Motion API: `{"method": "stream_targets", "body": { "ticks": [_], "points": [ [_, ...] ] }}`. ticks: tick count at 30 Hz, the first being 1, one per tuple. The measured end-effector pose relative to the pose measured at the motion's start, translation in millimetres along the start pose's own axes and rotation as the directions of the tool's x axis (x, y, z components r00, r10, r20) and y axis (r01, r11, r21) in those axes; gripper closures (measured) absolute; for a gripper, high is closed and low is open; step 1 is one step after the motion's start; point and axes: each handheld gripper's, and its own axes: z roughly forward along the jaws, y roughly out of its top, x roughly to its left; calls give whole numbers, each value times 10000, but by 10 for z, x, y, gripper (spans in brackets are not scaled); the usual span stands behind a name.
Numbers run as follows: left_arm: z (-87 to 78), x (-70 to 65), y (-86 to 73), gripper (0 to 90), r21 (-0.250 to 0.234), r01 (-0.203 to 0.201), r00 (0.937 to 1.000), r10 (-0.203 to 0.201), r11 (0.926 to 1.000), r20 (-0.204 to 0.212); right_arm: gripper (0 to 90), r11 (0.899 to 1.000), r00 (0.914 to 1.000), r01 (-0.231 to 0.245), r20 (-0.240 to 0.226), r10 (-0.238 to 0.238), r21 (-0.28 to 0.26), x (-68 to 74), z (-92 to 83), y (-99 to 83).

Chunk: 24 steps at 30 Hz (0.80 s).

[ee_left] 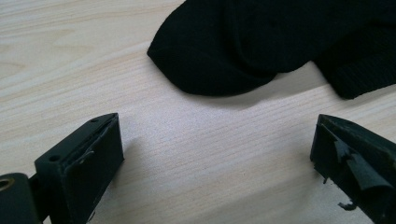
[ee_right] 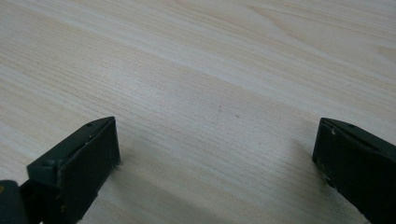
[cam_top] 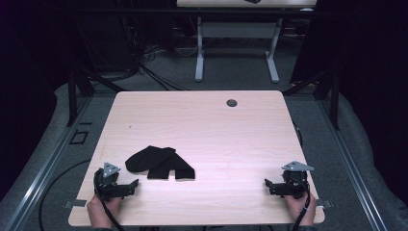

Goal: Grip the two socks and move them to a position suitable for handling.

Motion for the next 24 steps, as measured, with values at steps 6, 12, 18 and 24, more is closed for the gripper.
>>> {"method": "stream_targets", "body": {
  "ticks": [6,12,18,24],
  "points": [
    [-4,1,-1,24,2,-41,10000,41,10000,15,1,10000,10000,-4,-2,4,0,0,0,1],
    [-89,11,32,0,-208,35,9990,-26,9998,436,1,10000,10000,-1,-1,1,-4,0,1,1],
    [-219,-109,253,1,-380,-280,9965,309,9989,780,1,10000,10000,7,27,-7,8,0,0,1],
    [-182,-306,497,2,-544,-645,9888,712,9964,1309,1,10000,10000,-3,-7,3,-4,0,0,1]
  ]
}}
